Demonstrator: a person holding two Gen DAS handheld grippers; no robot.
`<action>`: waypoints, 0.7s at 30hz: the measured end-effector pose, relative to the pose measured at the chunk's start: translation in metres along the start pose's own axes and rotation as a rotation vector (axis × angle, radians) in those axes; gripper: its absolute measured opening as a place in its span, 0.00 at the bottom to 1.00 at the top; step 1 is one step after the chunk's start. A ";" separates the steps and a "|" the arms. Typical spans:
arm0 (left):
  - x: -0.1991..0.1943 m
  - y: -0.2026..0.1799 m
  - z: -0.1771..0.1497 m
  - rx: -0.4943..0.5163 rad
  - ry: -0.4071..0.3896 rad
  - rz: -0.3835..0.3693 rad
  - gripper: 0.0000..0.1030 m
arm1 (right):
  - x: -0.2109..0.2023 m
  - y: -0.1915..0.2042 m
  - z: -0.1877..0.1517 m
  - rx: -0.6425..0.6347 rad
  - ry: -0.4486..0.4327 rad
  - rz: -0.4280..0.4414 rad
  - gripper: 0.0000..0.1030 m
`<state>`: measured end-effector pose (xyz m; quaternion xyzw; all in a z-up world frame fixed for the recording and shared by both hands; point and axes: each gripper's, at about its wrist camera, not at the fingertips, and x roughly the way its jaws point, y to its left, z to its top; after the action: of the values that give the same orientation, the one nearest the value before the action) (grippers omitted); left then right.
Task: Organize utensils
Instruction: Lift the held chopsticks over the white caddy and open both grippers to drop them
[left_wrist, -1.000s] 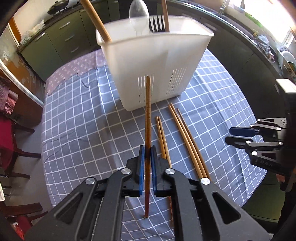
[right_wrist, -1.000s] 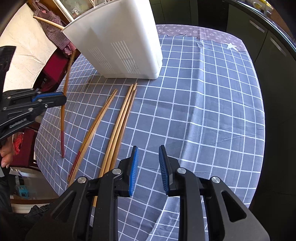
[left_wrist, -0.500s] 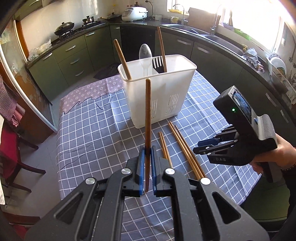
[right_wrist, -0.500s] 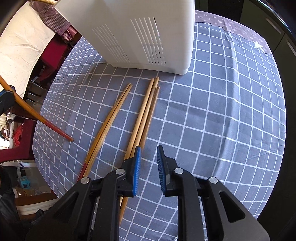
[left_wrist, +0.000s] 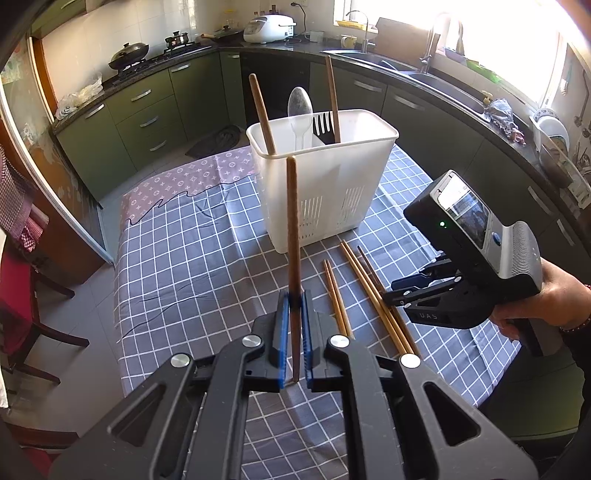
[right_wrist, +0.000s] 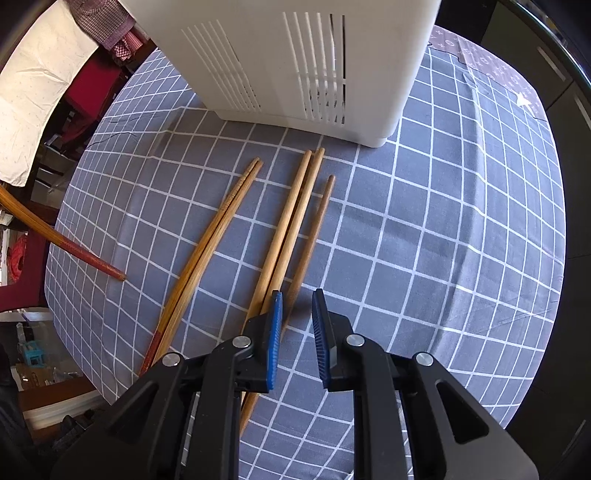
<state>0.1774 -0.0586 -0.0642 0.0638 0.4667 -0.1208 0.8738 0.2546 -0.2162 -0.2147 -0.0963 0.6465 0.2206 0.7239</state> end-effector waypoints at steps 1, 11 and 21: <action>0.000 0.000 0.000 -0.001 0.000 0.000 0.07 | 0.002 0.003 0.001 -0.004 0.001 -0.005 0.17; -0.002 0.001 -0.002 0.003 -0.001 0.002 0.07 | 0.003 0.020 0.002 -0.022 -0.047 -0.037 0.06; -0.004 0.003 -0.001 -0.006 -0.004 0.004 0.07 | -0.106 0.007 -0.037 -0.025 -0.351 0.010 0.06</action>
<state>0.1752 -0.0547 -0.0610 0.0619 0.4650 -0.1177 0.8753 0.2118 -0.2463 -0.1152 -0.0618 0.5081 0.2457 0.8232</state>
